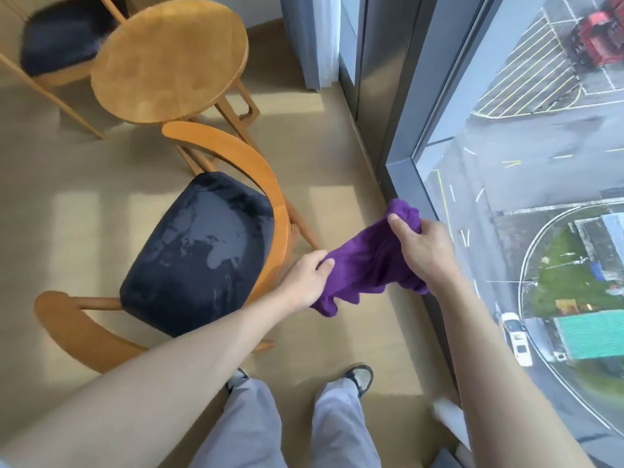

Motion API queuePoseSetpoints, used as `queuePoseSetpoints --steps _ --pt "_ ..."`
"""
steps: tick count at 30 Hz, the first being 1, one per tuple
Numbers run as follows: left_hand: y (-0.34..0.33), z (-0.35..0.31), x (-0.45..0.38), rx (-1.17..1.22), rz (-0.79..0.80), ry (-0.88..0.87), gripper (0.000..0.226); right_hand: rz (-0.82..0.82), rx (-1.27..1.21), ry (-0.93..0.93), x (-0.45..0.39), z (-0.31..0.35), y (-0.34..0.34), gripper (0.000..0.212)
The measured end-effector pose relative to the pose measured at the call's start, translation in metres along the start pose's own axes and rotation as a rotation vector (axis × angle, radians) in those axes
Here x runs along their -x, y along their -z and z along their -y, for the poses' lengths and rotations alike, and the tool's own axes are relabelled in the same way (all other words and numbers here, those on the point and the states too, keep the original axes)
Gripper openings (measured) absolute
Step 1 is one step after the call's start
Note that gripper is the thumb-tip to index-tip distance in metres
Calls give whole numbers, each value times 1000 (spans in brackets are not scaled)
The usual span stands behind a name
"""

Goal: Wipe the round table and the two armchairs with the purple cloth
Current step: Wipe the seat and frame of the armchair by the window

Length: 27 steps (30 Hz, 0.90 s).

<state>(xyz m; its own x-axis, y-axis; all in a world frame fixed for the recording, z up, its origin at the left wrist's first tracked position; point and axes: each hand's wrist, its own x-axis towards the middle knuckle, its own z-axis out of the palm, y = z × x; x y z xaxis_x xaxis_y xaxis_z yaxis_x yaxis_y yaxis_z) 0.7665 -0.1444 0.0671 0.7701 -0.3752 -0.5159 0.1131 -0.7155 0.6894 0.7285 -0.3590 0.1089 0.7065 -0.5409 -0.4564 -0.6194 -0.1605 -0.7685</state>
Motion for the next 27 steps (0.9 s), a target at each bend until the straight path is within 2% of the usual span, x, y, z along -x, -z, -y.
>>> queuePoseSetpoints --steps 2,5,7,11,14,19,21,24,27 --pt "8 -7 -6 33 -79 -23 29 83 9 6 6 3 -10 48" --pt "22 -6 -20 -48 -158 -56 21 244 85 37 18 6 -34 24" --pt "35 0 -24 -54 -221 -69 20 328 99 16 27 9 -52 17" --pt "64 23 -32 -127 -340 -51 24 462 -146 -79 50 9 -104 24" --pt "82 45 -43 -24 -280 90 24 515 -96 -43 74 -4 -156 31" --pt "86 72 -51 -52 -44 128 20 330 32 144 68 -25 -191 17" --pt "88 74 -59 -26 -18 130 18 287 75 154 57 -27 -198 26" --pt "93 75 -66 54 -19 144 23 232 -79 -32 51 -21 -213 20" --pt "93 81 -56 97 -63 165 30 221 -302 -271 63 -18 -227 53"
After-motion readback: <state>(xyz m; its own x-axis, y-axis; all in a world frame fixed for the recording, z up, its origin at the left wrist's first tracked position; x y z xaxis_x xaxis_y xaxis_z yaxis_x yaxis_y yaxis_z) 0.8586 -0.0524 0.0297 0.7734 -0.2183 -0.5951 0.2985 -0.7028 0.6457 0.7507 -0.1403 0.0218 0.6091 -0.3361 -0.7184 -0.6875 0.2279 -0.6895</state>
